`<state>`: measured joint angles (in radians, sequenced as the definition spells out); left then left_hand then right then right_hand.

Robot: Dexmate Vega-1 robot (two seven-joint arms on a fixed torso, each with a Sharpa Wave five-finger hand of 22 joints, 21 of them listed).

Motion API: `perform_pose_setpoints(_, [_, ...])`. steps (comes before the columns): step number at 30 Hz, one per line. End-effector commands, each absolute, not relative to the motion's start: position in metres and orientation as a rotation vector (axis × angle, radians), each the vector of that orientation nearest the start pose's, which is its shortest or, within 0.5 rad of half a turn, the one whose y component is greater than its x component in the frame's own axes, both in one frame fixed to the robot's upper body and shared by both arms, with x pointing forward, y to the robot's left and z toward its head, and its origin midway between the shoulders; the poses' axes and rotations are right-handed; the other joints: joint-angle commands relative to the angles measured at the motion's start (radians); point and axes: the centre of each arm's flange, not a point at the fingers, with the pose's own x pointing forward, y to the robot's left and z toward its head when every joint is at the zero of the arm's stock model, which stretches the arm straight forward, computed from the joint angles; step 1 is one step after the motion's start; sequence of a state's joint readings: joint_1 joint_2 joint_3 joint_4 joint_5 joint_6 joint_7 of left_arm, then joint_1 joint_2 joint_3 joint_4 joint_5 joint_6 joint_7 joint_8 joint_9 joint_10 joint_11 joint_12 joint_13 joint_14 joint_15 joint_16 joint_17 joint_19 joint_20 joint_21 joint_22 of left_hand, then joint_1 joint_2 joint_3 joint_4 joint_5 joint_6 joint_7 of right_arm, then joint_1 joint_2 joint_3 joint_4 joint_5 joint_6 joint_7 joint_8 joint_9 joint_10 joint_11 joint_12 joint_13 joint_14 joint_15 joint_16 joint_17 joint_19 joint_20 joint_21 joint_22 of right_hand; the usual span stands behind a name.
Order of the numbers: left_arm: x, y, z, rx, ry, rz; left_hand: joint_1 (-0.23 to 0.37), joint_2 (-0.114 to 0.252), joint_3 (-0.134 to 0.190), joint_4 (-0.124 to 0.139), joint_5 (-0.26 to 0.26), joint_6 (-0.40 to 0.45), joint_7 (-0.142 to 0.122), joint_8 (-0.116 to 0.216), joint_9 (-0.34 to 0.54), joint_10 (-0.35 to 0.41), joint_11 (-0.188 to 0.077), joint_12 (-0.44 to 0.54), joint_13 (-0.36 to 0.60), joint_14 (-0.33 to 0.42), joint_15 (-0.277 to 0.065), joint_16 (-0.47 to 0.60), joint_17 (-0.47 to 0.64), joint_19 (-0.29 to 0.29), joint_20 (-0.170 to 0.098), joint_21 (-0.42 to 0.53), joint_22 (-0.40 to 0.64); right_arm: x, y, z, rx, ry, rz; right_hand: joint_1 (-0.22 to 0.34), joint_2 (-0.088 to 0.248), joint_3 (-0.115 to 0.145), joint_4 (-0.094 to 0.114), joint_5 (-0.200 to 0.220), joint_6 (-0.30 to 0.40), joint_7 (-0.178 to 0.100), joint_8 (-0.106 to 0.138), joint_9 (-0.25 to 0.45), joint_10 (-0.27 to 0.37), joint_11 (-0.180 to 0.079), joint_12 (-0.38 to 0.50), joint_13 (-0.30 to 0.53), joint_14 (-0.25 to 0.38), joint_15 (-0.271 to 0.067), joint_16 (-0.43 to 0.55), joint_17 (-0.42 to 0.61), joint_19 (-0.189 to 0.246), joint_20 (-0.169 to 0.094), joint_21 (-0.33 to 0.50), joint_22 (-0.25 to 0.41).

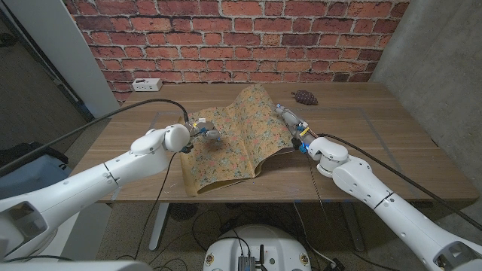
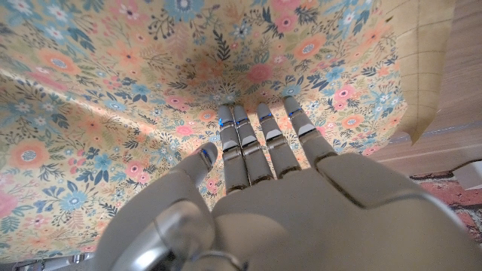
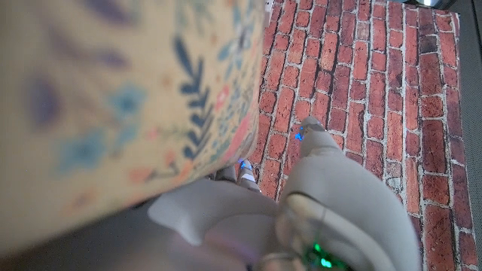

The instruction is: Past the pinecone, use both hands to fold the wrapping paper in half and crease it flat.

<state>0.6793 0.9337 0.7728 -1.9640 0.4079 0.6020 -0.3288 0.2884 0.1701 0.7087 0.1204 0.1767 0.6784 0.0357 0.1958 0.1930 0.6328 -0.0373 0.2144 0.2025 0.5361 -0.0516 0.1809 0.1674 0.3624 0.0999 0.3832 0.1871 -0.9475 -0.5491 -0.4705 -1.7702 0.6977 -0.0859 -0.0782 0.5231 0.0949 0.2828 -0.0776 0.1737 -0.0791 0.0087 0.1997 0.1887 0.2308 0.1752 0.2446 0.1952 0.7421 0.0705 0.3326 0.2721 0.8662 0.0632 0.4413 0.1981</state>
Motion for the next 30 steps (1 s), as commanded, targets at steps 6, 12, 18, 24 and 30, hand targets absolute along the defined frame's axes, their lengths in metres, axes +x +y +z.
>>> perform_pose_setpoints(6, [0.591,0.226,-0.012,1.480,-0.164,-0.154,-0.010,0.010,0.014,0.003,0.002,-0.005,-0.003,-0.003,0.004,-0.006,0.001,-0.004,0.003,-0.009,-0.005,-0.002,0.001,0.004,0.004,-0.004,0.003,0.593,-0.148,-0.032,0.248,-0.524,0.748,-0.143,-0.051,-0.080,0.063,0.009,-0.022,-0.014,-0.006,0.003,-0.009,0.008,-0.020,0.003,-0.045,0.025,-0.040,-0.007,-0.060,0.039,-0.029,-0.003])
perform_pose_setpoints(12, [0.589,0.226,-0.012,1.481,-0.170,-0.152,-0.011,0.011,0.018,0.004,0.002,-0.008,-0.003,-0.003,0.004,-0.007,0.005,-0.004,0.004,-0.010,-0.005,-0.002,0.001,0.004,0.004,-0.004,0.003,0.593,-0.141,-0.031,0.320,-0.527,0.849,-0.188,-0.069,-0.106,0.081,0.016,-0.008,-0.018,-0.001,0.003,0.012,0.011,-0.016,0.003,-0.058,0.033,-0.052,-0.011,-0.073,0.046,-0.038,-0.005])
perform_pose_setpoints(18, [0.587,0.226,-0.011,1.485,-0.173,-0.148,-0.012,0.010,0.022,0.004,0.002,-0.008,-0.004,-0.002,0.005,-0.007,0.004,-0.004,0.004,-0.012,-0.004,-0.003,0.001,0.004,0.004,-0.005,0.003,0.592,-0.135,-0.029,0.305,-0.490,0.915,-0.231,-0.072,-0.126,0.102,0.025,0.014,-0.015,0.005,0.002,0.032,0.022,-0.015,0.003,-0.089,0.045,-0.073,-0.016,-0.089,0.057,-0.050,-0.009])
perform_pose_setpoints(24, [0.584,0.227,-0.013,1.481,-0.175,-0.147,-0.014,0.010,0.025,0.005,0.002,-0.008,-0.003,-0.002,0.005,-0.007,0.003,-0.004,0.004,-0.011,-0.004,-0.002,0.001,0.005,0.004,-0.006,0.003,0.590,-0.134,-0.023,0.220,-0.521,0.924,-0.321,-0.075,-0.167,0.146,0.042,0.045,-0.041,0.005,-0.001,0.022,-0.018,-0.037,0.000,-0.200,0.066,-0.128,-0.034,-0.204,0.121,-0.119,-0.017])
perform_pose_setpoints(30, [0.582,0.228,-0.014,1.480,-0.175,-0.142,-0.015,0.009,0.028,0.005,0.002,-0.008,-0.003,-0.001,0.005,-0.008,0.003,-0.004,0.004,-0.011,-0.007,-0.002,0.001,0.004,0.004,-0.006,0.003,0.589,-0.132,-0.017,0.163,-0.563,0.931,-0.328,-0.042,-0.163,0.147,0.064,0.116,-0.103,0.011,-0.005,0.037,-0.164,-0.048,-0.002,-0.334,0.050,-0.147,-0.054,-0.329,0.150,-0.204,-0.019])
